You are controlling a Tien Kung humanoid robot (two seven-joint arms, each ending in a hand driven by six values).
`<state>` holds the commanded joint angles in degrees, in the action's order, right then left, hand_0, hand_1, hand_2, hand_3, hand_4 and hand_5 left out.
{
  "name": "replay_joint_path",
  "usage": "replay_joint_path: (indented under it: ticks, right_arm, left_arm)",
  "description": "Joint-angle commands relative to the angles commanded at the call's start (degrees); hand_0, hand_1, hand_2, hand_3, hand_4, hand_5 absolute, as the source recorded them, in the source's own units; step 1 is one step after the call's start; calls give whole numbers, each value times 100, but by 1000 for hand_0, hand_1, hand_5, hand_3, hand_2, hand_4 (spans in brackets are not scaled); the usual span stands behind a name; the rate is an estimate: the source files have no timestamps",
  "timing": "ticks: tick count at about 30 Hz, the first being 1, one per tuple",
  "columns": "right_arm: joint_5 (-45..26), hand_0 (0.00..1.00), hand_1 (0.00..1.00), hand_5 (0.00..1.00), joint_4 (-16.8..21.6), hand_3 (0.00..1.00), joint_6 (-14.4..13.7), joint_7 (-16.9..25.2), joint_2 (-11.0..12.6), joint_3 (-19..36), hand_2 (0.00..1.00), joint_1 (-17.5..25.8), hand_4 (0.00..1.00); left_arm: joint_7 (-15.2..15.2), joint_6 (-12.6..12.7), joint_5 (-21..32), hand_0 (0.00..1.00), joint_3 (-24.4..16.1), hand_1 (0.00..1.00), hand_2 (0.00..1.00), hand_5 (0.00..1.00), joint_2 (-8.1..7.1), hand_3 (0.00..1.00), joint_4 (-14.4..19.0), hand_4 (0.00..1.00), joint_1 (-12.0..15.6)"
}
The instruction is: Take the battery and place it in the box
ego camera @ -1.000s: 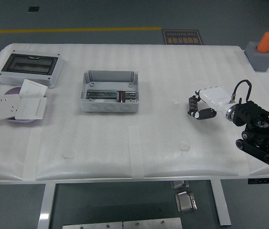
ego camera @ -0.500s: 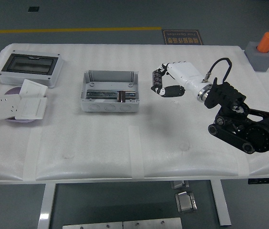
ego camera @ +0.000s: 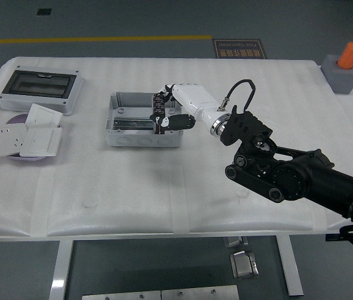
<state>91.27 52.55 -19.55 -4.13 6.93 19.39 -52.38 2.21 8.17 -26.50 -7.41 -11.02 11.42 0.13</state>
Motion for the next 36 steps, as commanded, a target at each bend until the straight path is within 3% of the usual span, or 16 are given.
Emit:
replay_joint_path:
  ticks: [4, 5, 10, 11, 16, 17, 22, 23, 25, 29, 36]
  right_arm:
    - [-82, 645, 660, 558, -338, 645, 104, 1, -242, 69, 661, -25, 392]
    - [-99, 669, 674, 576, -416, 655, 116, 2, -292, 77, 677, -34, 449]
    - [-15, 669, 674, 576, -637, 655, 221, -91, -413, 79, 677, -53, 449]
    - [11, 952, 854, 664, -660, 898, 242, -109, -420, 79, 840, -54, 930]
    - [99, 952, 854, 664, -734, 898, 304, -171, -431, 77, 840, -65, 930]
    - [108, 998, 927, 720, -740, 998, 312, -179, -433, 77, 934, -69, 998]
    - [125, 998, 927, 720, -733, 998, 328, -196, -435, 65, 934, -73, 998]
    - [110, 998, 948, 726, -721, 998, 323, -193, -427, 63, 950, -70, 998]
    - [63, 998, 948, 726, -683, 998, 306, -179, -403, 63, 950, -58, 998]
    - [-148, 998, 956, 728, -407, 998, 233, -111, -208, 238, 954, 54, 998]
    - [-5, 998, 938, 747, 396, 998, 195, -95, 462, 962, 926, 534, 998]
  left_arm:
    - [-22, -17, -28, 593, -9, 621, 479, 478, 1, 631, 5, 569, -6]
    - [-25, -22, -32, 593, -8, 620, 481, 481, 1, 631, 7, 576, -11]
    - [-30, -30, -35, 593, -3, 620, 481, 481, -1, 631, 10, 576, -22]
    - [-31, -28, -48, 593, -11, 619, 481, 477, 1, 630, 9, 578, -22]
    - [-22, -14, -69, 593, -32, 619, 481, 477, 2, 630, 5, 578, -24]
    - [-21, -13, -67, 593, -30, 620, 473, 476, 1, 629, 6, 577, -26]
    - [-26, -15, -67, 593, -29, 620, 473, 476, 0, 629, 6, 577, -31]
    - [-26, -16, -62, 592, -24, 619, 399, 472, 1, 621, 7, 571, -30]
    - [-26, -16, -51, 592, -18, 619, 399, 472, 7, 621, 8, 571, -25]
    - [-28, -18, -23, 592, 0, 619, 408, 481, 19, 619, 9, 576, -5]
    - [-22, -11, 100, 592, 70, 619, 416, 480, 26, 620, 7, 575, 20]
